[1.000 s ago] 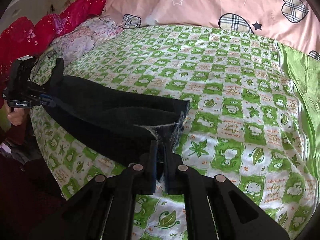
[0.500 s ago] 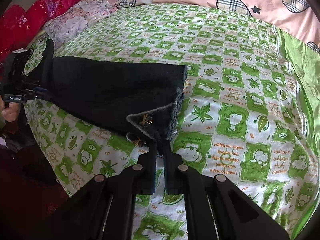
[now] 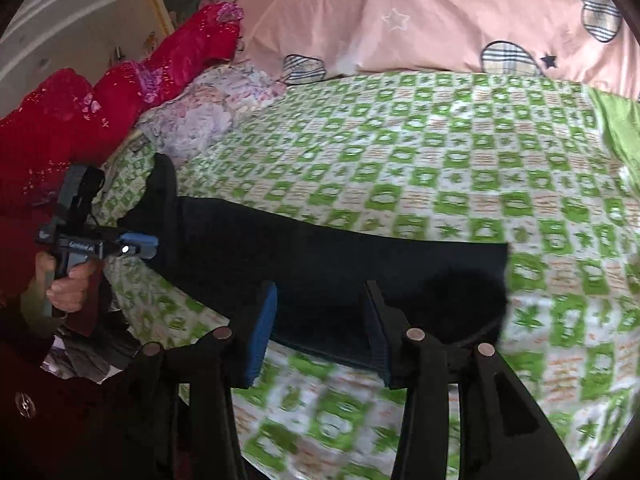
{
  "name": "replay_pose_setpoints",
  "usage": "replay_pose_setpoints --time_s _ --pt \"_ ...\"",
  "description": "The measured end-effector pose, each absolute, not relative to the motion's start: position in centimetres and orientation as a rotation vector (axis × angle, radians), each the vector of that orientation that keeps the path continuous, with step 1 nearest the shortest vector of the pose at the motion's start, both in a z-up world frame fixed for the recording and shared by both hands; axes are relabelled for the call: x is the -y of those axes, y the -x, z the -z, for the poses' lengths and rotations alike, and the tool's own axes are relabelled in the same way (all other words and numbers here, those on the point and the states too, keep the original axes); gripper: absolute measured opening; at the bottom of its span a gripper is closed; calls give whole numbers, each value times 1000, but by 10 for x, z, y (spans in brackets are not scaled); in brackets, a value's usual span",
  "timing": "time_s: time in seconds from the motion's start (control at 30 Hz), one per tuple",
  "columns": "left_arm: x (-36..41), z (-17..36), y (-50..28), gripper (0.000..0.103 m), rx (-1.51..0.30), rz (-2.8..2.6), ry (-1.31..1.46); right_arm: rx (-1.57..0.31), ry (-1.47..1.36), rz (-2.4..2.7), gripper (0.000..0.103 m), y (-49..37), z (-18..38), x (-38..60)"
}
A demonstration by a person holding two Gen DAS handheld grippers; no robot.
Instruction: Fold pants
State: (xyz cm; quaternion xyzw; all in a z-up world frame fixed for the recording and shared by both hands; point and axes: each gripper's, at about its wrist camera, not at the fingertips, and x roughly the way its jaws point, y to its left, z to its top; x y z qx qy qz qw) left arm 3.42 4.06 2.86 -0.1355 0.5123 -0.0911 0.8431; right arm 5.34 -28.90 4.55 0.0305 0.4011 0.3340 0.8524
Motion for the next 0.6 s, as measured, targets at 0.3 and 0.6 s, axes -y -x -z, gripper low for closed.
replay_pose_setpoints --time_s 0.3,0.6 --pt "-140 -43 -107 62 -1228 -156 426 -911 -59 -966 45 -78 -23 148" --pt "-194 -38 -173 63 -1394 -322 437 -958 25 -1071 45 -104 -16 66"
